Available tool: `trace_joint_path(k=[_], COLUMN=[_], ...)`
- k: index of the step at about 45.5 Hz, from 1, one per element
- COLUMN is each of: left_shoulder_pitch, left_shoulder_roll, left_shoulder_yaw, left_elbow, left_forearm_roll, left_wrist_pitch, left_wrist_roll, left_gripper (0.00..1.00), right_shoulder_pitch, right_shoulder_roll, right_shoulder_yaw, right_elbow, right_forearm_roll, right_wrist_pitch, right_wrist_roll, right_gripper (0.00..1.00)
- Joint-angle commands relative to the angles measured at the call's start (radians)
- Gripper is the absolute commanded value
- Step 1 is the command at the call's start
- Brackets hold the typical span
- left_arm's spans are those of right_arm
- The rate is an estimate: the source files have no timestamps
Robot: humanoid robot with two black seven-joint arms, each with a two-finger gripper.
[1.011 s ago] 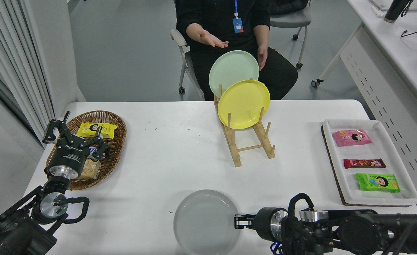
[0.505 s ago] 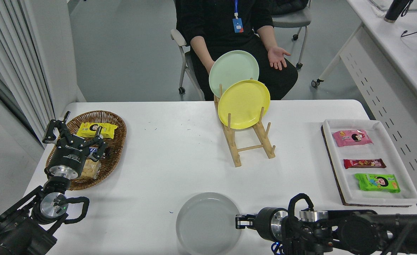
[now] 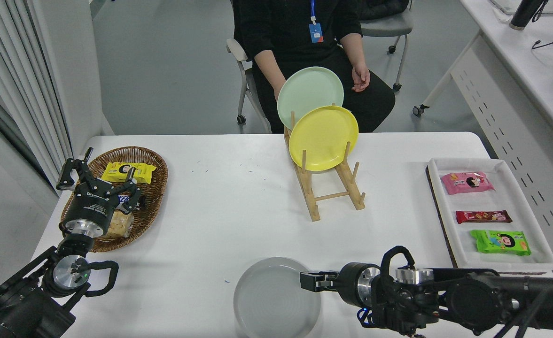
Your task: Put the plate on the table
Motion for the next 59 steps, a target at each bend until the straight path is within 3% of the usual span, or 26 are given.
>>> trace_joint_path(k=[1,8,26,34,43,59], left_shoulder_pitch=[0.000,0.000,0.001,0.000,0.000,0.000], left_shoulder_roll=[0.000,0.000,0.000,0.000,0.000,0.000], left_shoulder_yaw=[0.000,0.000,0.000,0.000,0.000,0.000], left_elbow=[0.000,0.000,0.000,0.000,0.000,0.000], left_forearm_roll=[0.000,0.000,0.000,0.000,0.000,0.000], left_wrist_pitch=[0.000,0.000,0.000,0.000,0.000,0.000], left_wrist_roll=[0.000,0.000,0.000,0.000,0.001,0.000], left_gripper=[0.98,0.98,0.98,0.98,0.98,0.98], right_shoulder_pitch=[0.011,0.003,-0.005,0.006,0.029,0.043], right_shoulder_roll=[-0.002,0.002,0.064,0.122,0.125,0.093], right_shoulder_yaw=[0.084,0.156,0.400,0.460,0.461,0.454], right_elbow=[-0.003,-0.025,-0.201,-0.310,-0.407,-0.553], right_forearm_roll=[-0.155,-0.320,-0.984,-1.415,-1.744,-2.097], right_wrist_pitch=[0.005,0.011,0.015,0.017,0.054,0.063], right_wrist_roll=[0.001,-0.001,-0.013,-0.015,-0.015,-0.012], right_gripper=[1.00,1.00,1.00,1.00,1.00,1.00])
